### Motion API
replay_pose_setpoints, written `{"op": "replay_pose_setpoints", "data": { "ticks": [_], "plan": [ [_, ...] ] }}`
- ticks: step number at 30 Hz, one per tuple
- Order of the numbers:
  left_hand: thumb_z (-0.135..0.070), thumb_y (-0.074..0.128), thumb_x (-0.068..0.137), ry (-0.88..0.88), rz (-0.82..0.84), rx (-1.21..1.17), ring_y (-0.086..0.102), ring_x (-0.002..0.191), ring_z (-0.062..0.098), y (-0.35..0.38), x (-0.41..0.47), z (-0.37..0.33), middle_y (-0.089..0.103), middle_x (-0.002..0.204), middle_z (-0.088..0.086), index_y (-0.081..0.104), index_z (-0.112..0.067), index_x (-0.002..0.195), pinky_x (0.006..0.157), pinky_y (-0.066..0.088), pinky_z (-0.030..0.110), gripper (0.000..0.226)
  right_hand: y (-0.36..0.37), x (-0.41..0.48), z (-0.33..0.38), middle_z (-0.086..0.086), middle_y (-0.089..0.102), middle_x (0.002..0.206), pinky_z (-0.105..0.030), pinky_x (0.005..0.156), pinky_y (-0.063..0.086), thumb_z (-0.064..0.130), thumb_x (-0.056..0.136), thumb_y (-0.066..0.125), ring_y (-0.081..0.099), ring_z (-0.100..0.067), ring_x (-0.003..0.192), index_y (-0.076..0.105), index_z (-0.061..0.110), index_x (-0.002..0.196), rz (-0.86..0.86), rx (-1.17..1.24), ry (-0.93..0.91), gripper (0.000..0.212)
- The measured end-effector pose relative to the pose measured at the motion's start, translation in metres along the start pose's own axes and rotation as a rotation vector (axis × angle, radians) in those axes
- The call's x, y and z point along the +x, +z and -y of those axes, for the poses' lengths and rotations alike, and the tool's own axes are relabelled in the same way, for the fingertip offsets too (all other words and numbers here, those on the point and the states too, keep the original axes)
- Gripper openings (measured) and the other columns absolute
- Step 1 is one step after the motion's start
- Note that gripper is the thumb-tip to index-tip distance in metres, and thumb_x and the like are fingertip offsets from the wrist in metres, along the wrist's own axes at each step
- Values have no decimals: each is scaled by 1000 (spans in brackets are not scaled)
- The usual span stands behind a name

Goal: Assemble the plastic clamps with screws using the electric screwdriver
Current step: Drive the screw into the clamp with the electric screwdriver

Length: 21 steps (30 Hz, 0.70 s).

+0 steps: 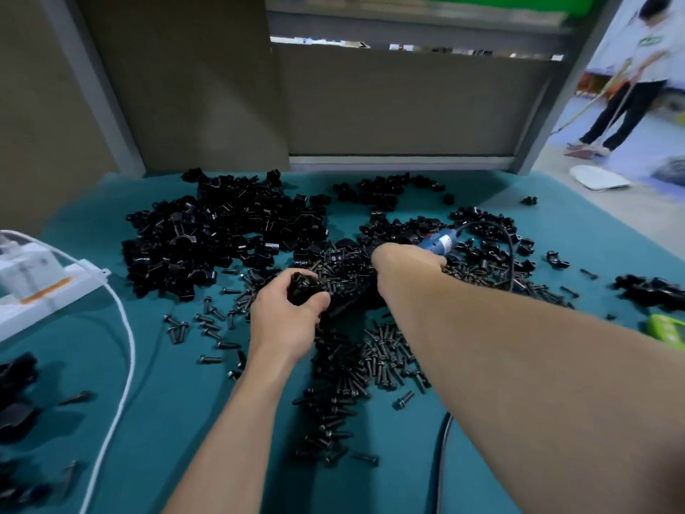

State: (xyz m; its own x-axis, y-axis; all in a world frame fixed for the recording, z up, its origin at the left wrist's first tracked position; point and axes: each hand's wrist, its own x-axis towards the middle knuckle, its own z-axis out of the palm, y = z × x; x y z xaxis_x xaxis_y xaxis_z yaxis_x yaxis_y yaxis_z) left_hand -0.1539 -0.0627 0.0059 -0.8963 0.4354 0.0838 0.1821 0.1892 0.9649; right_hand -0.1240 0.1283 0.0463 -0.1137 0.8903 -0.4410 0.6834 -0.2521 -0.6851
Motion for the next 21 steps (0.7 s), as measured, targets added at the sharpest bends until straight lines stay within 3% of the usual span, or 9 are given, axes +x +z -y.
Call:
{"op": "replay_pose_setpoints", "data": {
  "ticks": [2, 4, 5, 7, 10, 12, 14, 17, 21],
  "plan": [
    [-20, 82, 86, 18, -3, -42, 66, 58, 9, -4, 0, -1, 72, 74, -13, 70, -41, 89, 48, 50, 20, 25, -5, 0, -4, -12, 49, 137, -33, 89, 54, 9, 98, 49, 56, -27, 105, 40, 13, 147, -26, 222, -118, 49],
    [-19, 82, 86, 43, -7, -89, 65, 60, 5, -5, 0, -2, 71, 79, -18, 69, -44, 91, 50, 50, 18, 28, -16, -5, -1, -15, 48, 115, -10, 50, 43, 6, 106, 42, 44, -16, 70, 46, 8, 120, 220, 428, -72, 14],
    [-19, 82, 87, 54, -3, -102, 65, 62, 2, -5, 0, -3, 71, 80, -21, 69, -44, 91, 51, 50, 16, 29, -23, -3, 1, -16, 45, 107, -11, 44, 40, 0, 106, 41, 37, -13, 62, 42, 3, 112, 312, 535, -9, 8],
    [-19, 81, 88, 67, 12, -107, 65, 66, 1, -3, -2, -3, 70, 85, -23, 69, -46, 92, 52, 49, 14, 30, -40, -9, -1, -15, 47, 100, -17, 54, 46, -7, 96, 49, 45, -14, 66, 46, 2, 101, 324, 601, -77, 11],
    [-19, 79, 90, 84, 49, -57, 66, 63, 9, 2, -3, -3, 71, 84, -19, 67, -49, 92, 54, 55, 24, 32, -62, -27, -10, -15, 54, 106, -49, 74, 52, -8, 79, 58, 57, -33, 84, 47, 6, 93, 473, 863, 190, 23],
    [-22, 79, 90, 97, 66, -26, 69, 61, 10, 4, -4, -4, 72, 85, -18, 67, -48, 95, 59, 62, 35, 29, -71, -31, -20, -24, 54, 114, -53, 76, 59, -15, 72, 57, 63, -40, 91, 51, 6, 104, 645, 1070, 166, 39],
    [-27, 78, 92, 124, 87, 9, 71, 61, 11, 7, -7, -5, 73, 86, -16, 67, -46, 98, 62, 63, 38, 23, -77, -28, -34, -24, 60, 106, -56, 76, 62, -17, 67, 56, 70, -41, 89, 53, 5, 109, 804, 1170, 91, 48],
    [-35, 74, 95, 157, 131, 118, 71, 61, 9, 12, -13, -6, 71, 86, -12, 63, -48, 99, 56, 58, 29, 18, -81, -25, -40, -13, 64, 82, -43, 73, 63, -14, 69, 52, 73, -32, 74, 54, 6, 111, 935, 1168, -23, 47],
    [-38, 73, 94, 173, 177, 271, 66, 65, 3, 15, -20, -6, 67, 87, -13, 55, -54, 101, 51, 49, 17, 25, -69, -16, -37, -6, 59, 72, -29, 54, 53, 1, 87, 69, 58, -19, 57, 58, 9, 111, 819, 1198, -84, 28]
  ]
}}
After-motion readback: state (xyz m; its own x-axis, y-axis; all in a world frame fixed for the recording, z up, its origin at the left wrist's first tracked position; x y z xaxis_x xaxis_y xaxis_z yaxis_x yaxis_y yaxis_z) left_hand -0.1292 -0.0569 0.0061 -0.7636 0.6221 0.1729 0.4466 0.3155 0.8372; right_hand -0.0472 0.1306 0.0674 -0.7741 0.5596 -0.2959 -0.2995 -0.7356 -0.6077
